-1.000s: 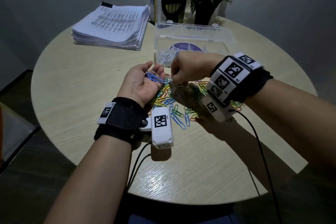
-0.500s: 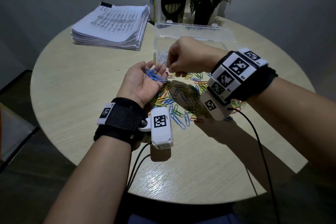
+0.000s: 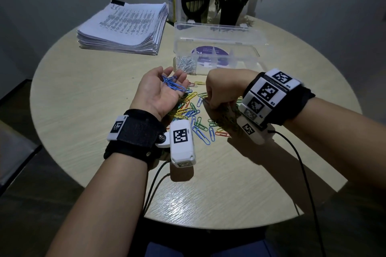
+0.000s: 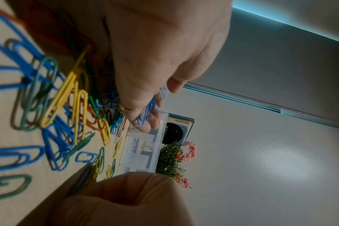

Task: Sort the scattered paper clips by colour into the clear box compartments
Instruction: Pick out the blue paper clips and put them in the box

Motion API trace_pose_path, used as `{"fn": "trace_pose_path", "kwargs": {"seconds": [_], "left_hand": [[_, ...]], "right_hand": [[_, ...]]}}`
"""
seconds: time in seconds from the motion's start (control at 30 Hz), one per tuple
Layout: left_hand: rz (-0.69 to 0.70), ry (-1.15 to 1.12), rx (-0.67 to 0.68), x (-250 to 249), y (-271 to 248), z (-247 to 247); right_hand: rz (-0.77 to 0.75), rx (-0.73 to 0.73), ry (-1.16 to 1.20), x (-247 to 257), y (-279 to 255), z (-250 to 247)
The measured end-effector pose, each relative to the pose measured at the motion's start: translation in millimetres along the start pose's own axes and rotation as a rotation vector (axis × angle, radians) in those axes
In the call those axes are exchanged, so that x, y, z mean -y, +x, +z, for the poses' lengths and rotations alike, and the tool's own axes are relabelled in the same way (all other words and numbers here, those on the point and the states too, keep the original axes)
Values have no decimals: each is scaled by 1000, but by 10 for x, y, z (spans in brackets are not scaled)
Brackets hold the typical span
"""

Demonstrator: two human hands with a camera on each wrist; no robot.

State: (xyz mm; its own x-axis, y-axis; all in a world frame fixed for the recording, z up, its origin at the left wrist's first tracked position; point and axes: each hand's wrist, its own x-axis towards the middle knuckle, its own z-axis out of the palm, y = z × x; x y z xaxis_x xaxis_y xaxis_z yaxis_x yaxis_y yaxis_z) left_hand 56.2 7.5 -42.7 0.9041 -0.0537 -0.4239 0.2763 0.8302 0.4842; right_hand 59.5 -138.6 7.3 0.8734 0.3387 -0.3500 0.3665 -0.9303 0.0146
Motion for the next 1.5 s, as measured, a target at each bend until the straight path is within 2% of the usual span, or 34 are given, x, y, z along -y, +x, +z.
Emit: {"fn": "trace_pose_path", "kwargs": {"seconds": [0.23, 0.37, 0.53, 0.73, 0.93, 1.23, 1.5], "left_hand": [[-1, 12, -6, 5, 10, 4], [5, 11, -9, 4, 7, 4], [6, 10, -1, 4, -3, 2], [3, 11, 3, 5, 2, 3], [8, 13, 5, -1, 5, -6], [10, 13, -3, -7, -2, 6], [15, 11, 0, -6, -2, 0]], "right_hand": [[4, -7, 7, -33, 19, 54], [-122, -93, 56, 0, 6, -3], [-236, -139, -38, 35, 28, 33], [-259, -109, -17, -23, 62, 16], [-200, -61, -70, -27, 87, 39], [-242, -171, -5, -48, 154, -3], [-299, -128, -112, 5, 130, 1]]}}
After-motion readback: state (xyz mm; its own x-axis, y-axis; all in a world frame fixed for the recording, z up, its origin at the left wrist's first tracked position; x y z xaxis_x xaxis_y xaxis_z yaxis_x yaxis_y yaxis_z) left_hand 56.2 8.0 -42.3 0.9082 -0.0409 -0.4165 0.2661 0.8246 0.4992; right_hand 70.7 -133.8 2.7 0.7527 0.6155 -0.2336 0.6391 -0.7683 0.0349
